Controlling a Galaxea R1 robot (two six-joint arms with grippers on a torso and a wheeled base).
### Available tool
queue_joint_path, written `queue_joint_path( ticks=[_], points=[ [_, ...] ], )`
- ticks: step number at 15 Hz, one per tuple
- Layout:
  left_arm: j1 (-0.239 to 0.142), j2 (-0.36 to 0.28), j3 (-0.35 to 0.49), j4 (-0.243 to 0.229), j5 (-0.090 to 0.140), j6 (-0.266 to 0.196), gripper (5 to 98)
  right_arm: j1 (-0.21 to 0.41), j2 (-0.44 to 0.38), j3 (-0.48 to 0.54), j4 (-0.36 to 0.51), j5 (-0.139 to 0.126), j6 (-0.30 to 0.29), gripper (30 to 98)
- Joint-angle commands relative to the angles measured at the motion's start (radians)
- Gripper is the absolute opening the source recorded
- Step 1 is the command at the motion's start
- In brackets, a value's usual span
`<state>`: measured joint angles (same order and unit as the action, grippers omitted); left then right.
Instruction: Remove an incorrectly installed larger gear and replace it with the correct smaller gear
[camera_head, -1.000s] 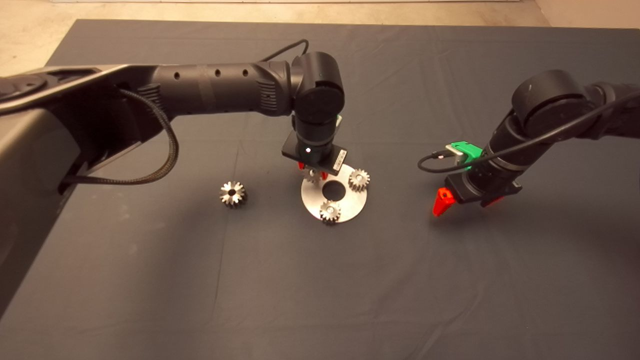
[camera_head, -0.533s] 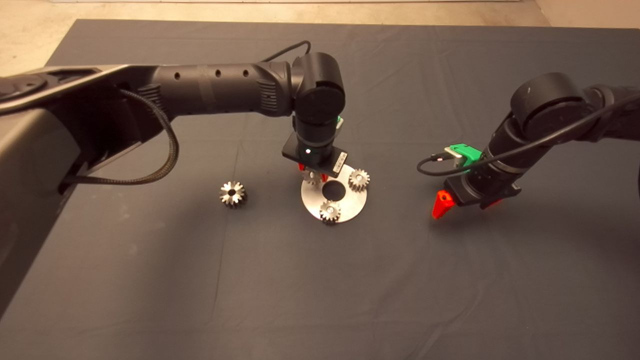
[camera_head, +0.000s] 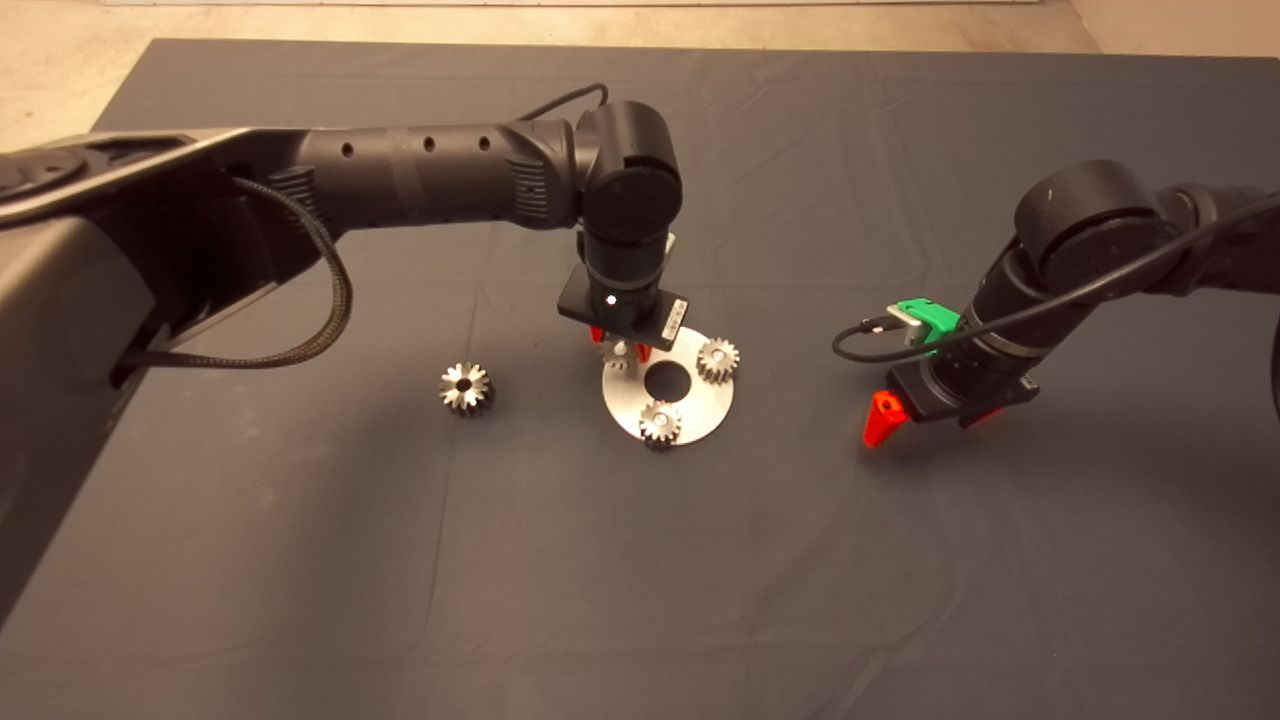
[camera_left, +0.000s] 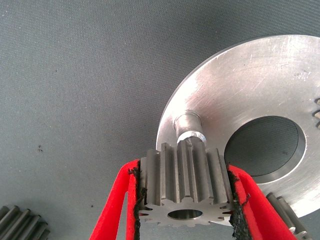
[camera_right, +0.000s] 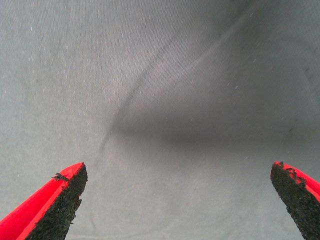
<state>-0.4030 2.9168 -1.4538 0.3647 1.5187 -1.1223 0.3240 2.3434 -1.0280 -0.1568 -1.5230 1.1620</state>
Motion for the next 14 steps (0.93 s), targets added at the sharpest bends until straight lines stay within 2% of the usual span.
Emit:
queue_joint_path(
  ticks=[1,5,10,12,13,14],
  points=[
    [-0.040,-0.004,-0.008,-0.004,0.089,-0.032,32.2,0.007,0.006,-0.013,-0.039,-0.002,0.005,97.1],
    [-0.100,-0.004,-0.009,-0.004,0.086,-0.080,32.2,-0.008,0.003,-0.016,-0.046,-0.002,0.005,97.1],
    [-0.099,0.000,-0.005,-0.001,0.077,-0.097,32.2,-0.006,0.003,-0.015,-0.050,-0.002,0.005,97.1],
    [-0.098,0.010,-0.008,-0.004,0.075,-0.087,32.2,-0.006,0.003,-0.016,-0.050,-0.002,0.005,97.1],
    [-0.096,0.023,-0.011,-0.014,0.075,-0.071,32.2,-0.006,0.003,-0.016,-0.050,-0.002,0.005,97.1],
    [-0.091,0.031,-0.036,-0.042,0.078,-0.037,32.2,-0.006,0.006,-0.016,-0.049,-0.002,0.005,97.1]
  ],
)
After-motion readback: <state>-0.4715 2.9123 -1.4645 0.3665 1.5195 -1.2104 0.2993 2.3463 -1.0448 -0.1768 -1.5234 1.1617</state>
